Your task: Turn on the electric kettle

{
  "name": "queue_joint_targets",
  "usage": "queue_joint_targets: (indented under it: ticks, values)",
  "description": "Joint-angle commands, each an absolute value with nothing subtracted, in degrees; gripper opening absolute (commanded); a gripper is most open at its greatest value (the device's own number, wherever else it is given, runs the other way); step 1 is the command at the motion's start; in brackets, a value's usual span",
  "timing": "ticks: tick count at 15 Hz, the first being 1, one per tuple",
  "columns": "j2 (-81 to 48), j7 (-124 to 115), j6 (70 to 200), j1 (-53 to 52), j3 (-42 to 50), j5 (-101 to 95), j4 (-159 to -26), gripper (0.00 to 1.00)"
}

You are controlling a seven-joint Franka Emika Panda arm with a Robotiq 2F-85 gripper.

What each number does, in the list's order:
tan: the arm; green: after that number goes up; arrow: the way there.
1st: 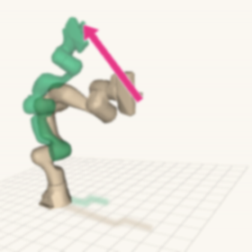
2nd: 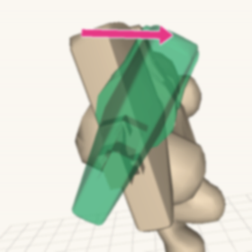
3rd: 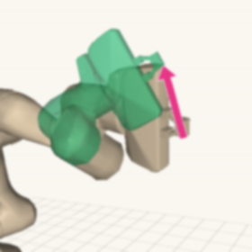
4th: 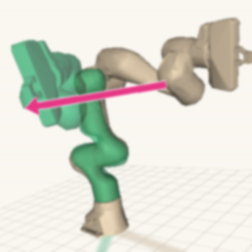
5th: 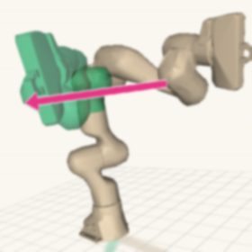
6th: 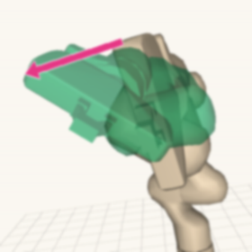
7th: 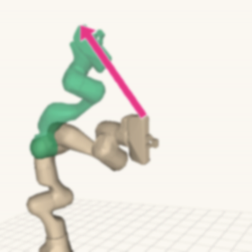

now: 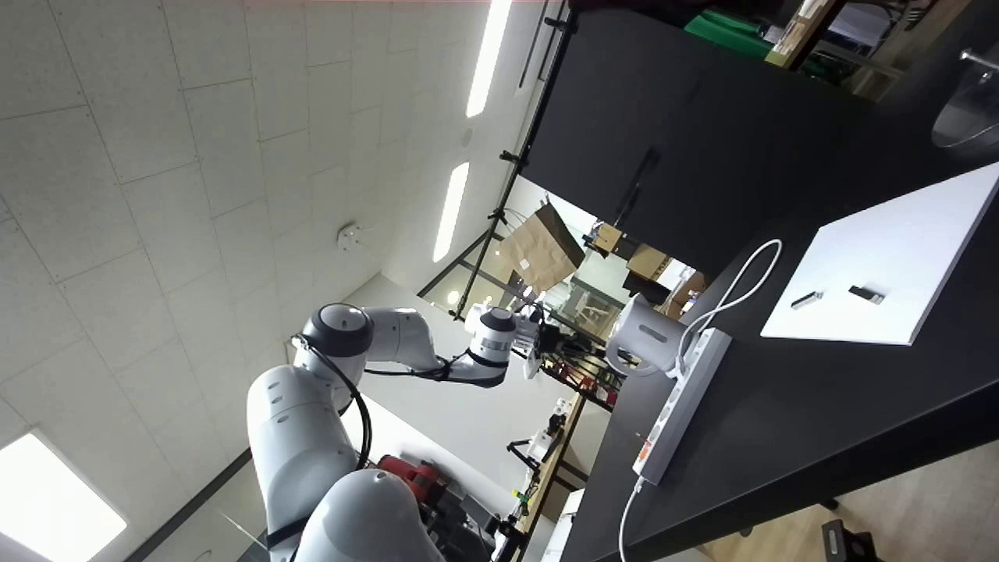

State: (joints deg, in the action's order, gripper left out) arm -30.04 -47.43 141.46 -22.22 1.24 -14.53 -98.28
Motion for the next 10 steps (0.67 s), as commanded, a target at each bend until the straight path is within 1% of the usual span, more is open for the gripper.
queue_joint_targets:
  ticks: [1, 10]
  values:
    - [-32.5, -50.6, 139.9, -24.3, 3.9, -18.5, -96.3, 0.0]
    - [-33.3, -58.1, 141.9, -27.8, 6.7, -27.2, -97.0, 0.0]
